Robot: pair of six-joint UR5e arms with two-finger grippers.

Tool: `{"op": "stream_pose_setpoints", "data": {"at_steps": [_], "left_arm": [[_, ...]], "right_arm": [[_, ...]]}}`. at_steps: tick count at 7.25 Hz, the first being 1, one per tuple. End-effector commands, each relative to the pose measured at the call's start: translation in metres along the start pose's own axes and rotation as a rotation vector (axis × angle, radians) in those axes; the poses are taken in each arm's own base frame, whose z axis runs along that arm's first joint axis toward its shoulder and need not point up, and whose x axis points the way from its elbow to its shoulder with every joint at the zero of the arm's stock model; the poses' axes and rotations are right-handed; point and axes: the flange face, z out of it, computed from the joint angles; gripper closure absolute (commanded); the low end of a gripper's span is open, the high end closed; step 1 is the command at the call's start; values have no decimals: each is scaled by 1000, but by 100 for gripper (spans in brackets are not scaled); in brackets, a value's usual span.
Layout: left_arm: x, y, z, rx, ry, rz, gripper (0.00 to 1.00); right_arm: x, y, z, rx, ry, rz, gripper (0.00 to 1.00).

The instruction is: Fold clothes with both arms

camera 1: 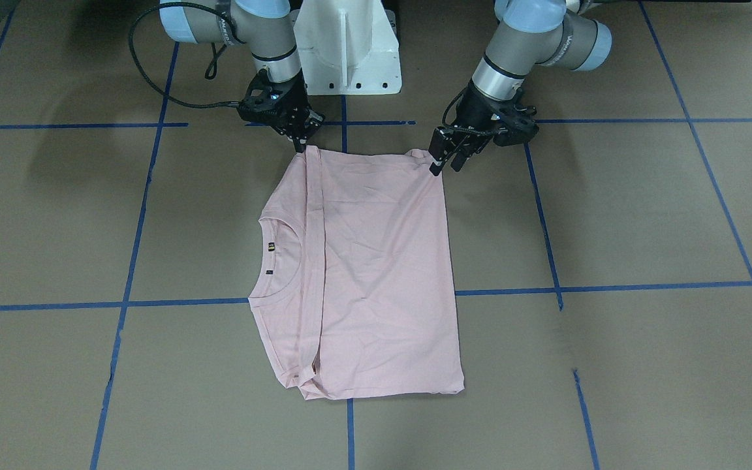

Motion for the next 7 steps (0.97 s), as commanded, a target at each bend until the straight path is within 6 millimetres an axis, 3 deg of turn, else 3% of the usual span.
{"op": "stream_pose_setpoints", "data": {"at_steps": [1, 4, 7], "left_arm": [[-3, 5, 4, -1, -22, 2, 38], [-19, 57, 27, -56, -146, 2, 35], [-22, 58, 30, -52, -163, 2, 36]], "right_arm": [[-1, -3, 3, 4, -1, 3, 93], [-2, -2, 3, 4, -1, 5, 94], [-4, -3, 0, 2, -7, 7, 95]]}}
